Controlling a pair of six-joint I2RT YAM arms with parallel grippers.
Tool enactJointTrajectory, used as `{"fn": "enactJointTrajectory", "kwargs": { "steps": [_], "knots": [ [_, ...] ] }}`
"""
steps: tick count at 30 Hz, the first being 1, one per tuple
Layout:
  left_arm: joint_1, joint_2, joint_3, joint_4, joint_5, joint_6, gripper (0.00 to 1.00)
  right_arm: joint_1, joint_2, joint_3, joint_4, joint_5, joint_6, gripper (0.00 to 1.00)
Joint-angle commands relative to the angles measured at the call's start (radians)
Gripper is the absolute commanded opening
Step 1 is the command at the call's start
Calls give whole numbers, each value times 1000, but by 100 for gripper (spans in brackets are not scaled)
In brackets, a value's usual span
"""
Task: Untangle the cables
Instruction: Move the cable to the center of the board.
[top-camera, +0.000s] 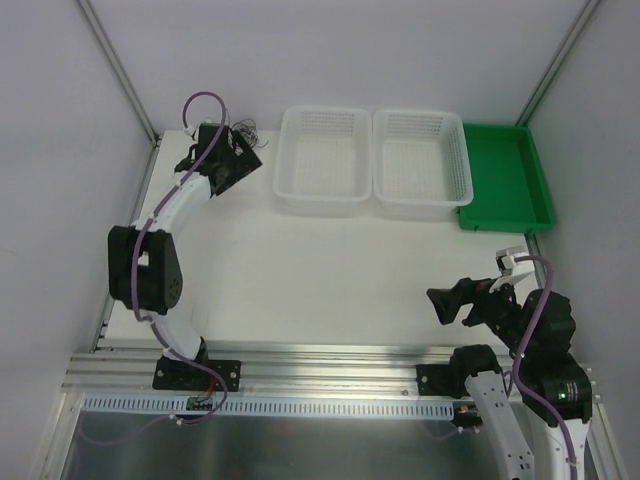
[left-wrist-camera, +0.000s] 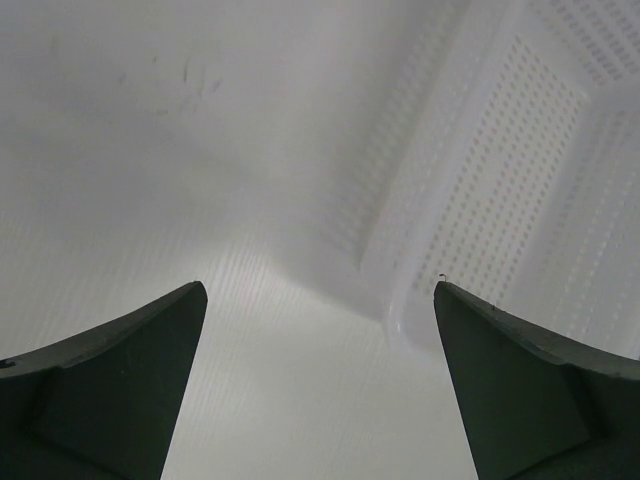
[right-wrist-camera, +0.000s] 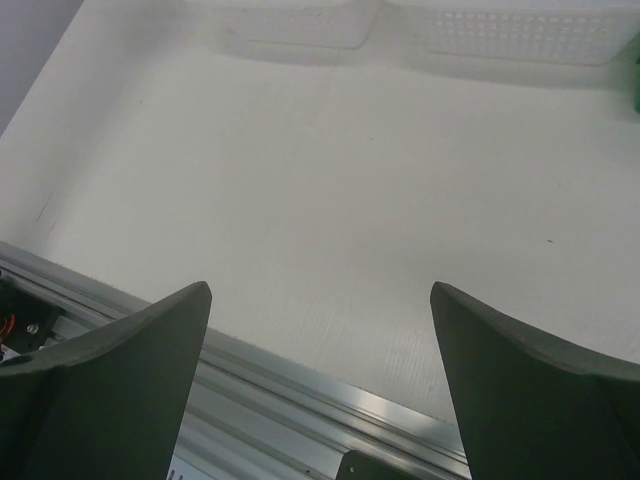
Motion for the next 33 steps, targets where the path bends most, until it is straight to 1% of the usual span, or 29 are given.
{"fn": "enactJointTrajectory", "kwargs": {
  "steps": [1, 2, 3, 4, 5, 6, 7, 9, 10, 12, 13, 16, 21, 22, 24, 25, 26, 27, 30, 33],
  "knots": [
    [31, 159, 171, 58, -112, -59, 99, 0, -40, -49, 106, -74, 34, 97],
    [35, 243, 249, 58, -132, -73, 99, 0, -48, -60, 125, -75, 32, 97],
    [38, 285, 288, 62, -156, -81, 99, 1, -57, -66, 129, -77, 29, 97],
    [42, 358, 325, 75, -196, -85, 99, 1, -70, -77, 134, -78, 17, 97],
    [45, 392, 393, 79, -218, -96, 99, 1, -76, -82, 138, -75, 8, 97],
    [49, 427, 429, 87, -232, -101, 99, 1, -79, -83, 140, -74, 0, 97],
    [52, 494, 495, 101, -242, -110, 99, 1, -84, -86, 139, -71, -8, 97],
    [60, 561, 561, 108, -270, -127, 99, 1, -84, -92, 137, -74, -25, 97],
    [63, 622, 619, 111, -279, -143, 99, 1, -84, -94, 139, -77, -29, 97],
    [66, 682, 675, 133, -307, -153, 99, 3, -85, -106, 142, -91, -32, 97],
    [68, 738, 728, 144, -310, -157, 99, 0, -87, -111, 143, -92, -32, 97],
    [72, 838, 813, 180, -313, -182, 97, 1, -87, -120, 145, -92, -28, 97],
    [86, 934, 867, 226, -292, -263, 90, 1, -73, -125, 139, -94, -28, 97],
    [88, 947, 865, 236, -287, -274, 86, 1, -71, -125, 137, -94, -28, 97],
    [97, 960, 862, 249, -263, -298, 75, 0, -64, -126, 135, -97, -28, 97],
    [98, 964, 857, 260, -252, -317, 68, 0, -62, -122, 134, -98, -29, 97],
    [101, 966, 853, 266, -249, -323, 58, 1, -61, -122, 132, -101, -29, 97],
    [101, 965, 847, 271, -247, -328, 34, 0, -59, -120, 132, -101, -28, 97],
    [106, 942, 804, 277, -249, -340, 0, 1, -61, -120, 129, -108, -23, 97],
    [106, 868, 720, 277, -247, -320, 0, 0, -65, -112, 125, -121, -13, 97]
  ]
}}
